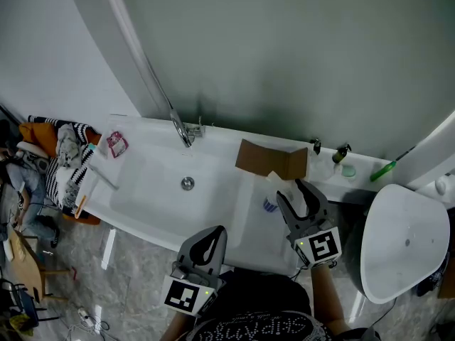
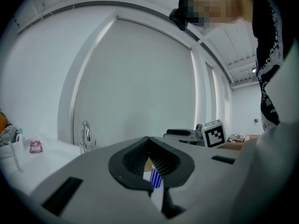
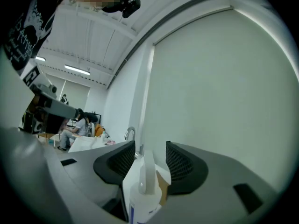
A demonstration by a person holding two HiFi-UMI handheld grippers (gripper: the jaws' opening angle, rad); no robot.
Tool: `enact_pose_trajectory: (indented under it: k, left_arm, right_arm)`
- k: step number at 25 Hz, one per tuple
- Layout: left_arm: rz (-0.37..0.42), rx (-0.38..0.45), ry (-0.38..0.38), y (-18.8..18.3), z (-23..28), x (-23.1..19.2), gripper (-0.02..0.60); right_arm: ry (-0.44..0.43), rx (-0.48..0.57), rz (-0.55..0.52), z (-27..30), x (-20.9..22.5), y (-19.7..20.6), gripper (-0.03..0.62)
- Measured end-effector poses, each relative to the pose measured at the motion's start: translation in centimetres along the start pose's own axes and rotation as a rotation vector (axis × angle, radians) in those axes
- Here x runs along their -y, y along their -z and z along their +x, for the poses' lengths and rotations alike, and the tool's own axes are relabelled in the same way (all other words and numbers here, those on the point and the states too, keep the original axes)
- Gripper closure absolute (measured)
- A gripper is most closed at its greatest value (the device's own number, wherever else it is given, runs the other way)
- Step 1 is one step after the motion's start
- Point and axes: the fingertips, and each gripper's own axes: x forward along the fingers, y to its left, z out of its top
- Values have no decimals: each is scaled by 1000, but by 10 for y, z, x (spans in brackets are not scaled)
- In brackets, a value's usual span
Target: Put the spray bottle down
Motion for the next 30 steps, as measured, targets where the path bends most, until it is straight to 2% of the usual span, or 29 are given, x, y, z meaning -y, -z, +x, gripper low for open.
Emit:
enact_pose_trajectory:
  k: [8,9,10,11,18,23,30]
  left_arm:
    - [7,14,44,-4,8,10,581]
    - [5,13,48,-3,9,11,581]
    - [3,9,52,-2,10,12,581]
    - [1,4,57,-1,11,13,581]
    - [3,-3,93,1,17,23,580]
    - [6,-2,103,3,16,26,581]
    - [-11,14,126,6,11,31,581]
  right_arm:
    - [-1,204,15,-54,-4,-80,399]
    - [13,222,10,-63,-3,-86,422]
    - [31,234,6,-72,-2,-91,489]
    - [51,233,10,-80,-1,-93,524]
    - [130,132,59,-121,-11,-74,562]
    - [123,29,137,-130,-24,-38,568]
    - [88,-89,124,-126,-43,1,566]
